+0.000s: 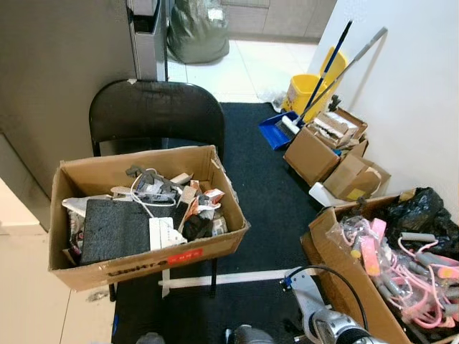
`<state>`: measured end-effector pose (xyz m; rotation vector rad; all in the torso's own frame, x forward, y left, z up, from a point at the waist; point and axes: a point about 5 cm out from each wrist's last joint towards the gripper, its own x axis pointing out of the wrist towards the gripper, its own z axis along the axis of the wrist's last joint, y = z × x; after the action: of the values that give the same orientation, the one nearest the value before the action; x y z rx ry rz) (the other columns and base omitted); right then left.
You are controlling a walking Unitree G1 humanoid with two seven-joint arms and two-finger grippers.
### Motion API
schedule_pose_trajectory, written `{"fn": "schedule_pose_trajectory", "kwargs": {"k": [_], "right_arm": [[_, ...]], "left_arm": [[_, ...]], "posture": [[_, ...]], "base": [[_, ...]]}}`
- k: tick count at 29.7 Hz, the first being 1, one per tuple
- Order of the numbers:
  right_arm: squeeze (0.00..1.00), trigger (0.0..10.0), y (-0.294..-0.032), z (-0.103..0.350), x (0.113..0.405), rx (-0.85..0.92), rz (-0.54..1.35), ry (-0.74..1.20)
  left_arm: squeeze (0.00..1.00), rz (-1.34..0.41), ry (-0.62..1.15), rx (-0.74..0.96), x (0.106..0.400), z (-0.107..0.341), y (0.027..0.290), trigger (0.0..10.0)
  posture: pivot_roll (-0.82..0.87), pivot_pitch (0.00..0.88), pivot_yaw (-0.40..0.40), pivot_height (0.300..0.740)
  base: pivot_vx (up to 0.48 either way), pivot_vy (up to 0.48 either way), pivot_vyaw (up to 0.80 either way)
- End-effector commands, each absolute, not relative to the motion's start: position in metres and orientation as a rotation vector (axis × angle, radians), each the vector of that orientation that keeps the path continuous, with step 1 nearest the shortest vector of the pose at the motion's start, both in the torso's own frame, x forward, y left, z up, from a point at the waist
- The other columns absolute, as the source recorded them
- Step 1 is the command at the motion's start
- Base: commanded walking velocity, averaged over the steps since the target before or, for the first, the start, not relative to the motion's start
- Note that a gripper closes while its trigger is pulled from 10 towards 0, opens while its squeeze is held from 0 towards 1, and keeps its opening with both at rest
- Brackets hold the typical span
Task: Picking trash to rubbish bin
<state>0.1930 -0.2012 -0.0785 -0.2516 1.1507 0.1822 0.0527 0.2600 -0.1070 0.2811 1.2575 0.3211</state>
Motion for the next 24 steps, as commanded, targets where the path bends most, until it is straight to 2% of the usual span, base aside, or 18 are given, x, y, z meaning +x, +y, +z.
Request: {"fn": "schedule_pose_trajectory", "kwargs": {"k": [1, 4, 5, 6, 9, 10, 12, 13, 16, 19, 23, 24], "right_arm": [[0.00, 10.0, -0.205, -0.078, 0.192, -0.248, 0.162, 1.158], [0.00, 10.0, -0.200, -0.075, 0.199, -0.251, 0.175, 1.135], [0.00, 10.0, -0.200, -0.075, 0.199, -0.251, 0.175, 1.135], [0.00, 10.0, -0.198, -0.075, 0.201, -0.253, 0.181, 1.130], [0.00, 10.0, -0.193, -0.073, 0.205, -0.251, 0.193, 1.115], [0.00, 10.0, -0.193, -0.073, 0.205, -0.251, 0.193, 1.115], [0.00, 10.0, -0.193, -0.073, 0.205, -0.248, 0.191, 1.113], [0.00, 10.0, -0.193, -0.073, 0.205, -0.248, 0.191, 1.113], [0.00, 10.0, -0.197, -0.076, 0.200, -0.248, 0.182, 1.127], [0.00, 10.0, -0.199, -0.077, 0.197, -0.249, 0.180, 1.133], [0.00, 10.0, -0.205, -0.081, 0.187, -0.249, 0.169, 1.163], [0.00, 10.0, -0.205, -0.081, 0.187, -0.249, 0.169, 1.163]], "left_arm": [[0.00, 0.402, 1.140, 0.315, 0.076, -0.096, 0.277, 10.0], [0.00, 0.454, 0.834, 0.375, 0.148, -0.060, 0.302, 10.0], [0.00, 0.454, 0.834, 0.375, 0.148, -0.060, 0.302, 10.0], [0.00, 0.439, 0.767, 0.390, 0.167, -0.050, 0.304, 10.0], [0.00, 0.314, 0.590, 0.353, 0.216, -0.026, 0.291, 10.0], [0.00, 0.314, 0.590, 0.353, 0.216, -0.026, 0.291, 10.0], [0.00, 0.197, 0.545, 0.284, 0.230, -0.023, 0.272, 10.0], [0.00, 0.197, 0.545, 0.284, 0.230, -0.023, 0.272, 10.0], [0.00, 0.060, 0.601, 0.186, 0.221, -0.040, 0.245, 10.0], [0.00, 0.044, 0.629, 0.172, 0.215, -0.046, 0.240, 10.0], [0.00, -0.023, 0.903, 0.238, 0.145, -0.088, 0.226, 10.0], [0.00, -0.023, 0.903, 0.238, 0.145, -0.088, 0.226, 10.0]], "posture": [[0.18, 0.000, -0.093, 0.740], [0.19, 0.000, -0.096, 0.740], [0.19, 0.000, -0.096, 0.740], [0.19, 0.000, -0.097, 0.740], [0.19, 0.000, -0.097, 0.740], [0.19, 0.000, -0.097, 0.740], [0.18, 0.000, -0.088, 0.740], [0.18, 0.000, -0.088, 0.740], [0.17, 0.000, -0.085, 0.740], [0.17, 0.000, -0.085, 0.740], [0.17, 0.000, -0.082, 0.740], [0.17, 0.000, -0.082, 0.740]], "base": [[0.000, 0.000, 0.00], [0.000, 0.000, 0.00], [0.000, 0.000, 0.00], [0.000, 0.000, 0.00], [0.000, 0.000, 0.00], [0.000, 0.000, 0.00], [0.000, 0.000, 0.00], [0.000, 0.000, 0.00], [0.000, 0.000, 0.00], [0.000, 0.000, 0.00], [0.000, 0.000, 0.00], [0.000, 0.000, 0.00]]}}
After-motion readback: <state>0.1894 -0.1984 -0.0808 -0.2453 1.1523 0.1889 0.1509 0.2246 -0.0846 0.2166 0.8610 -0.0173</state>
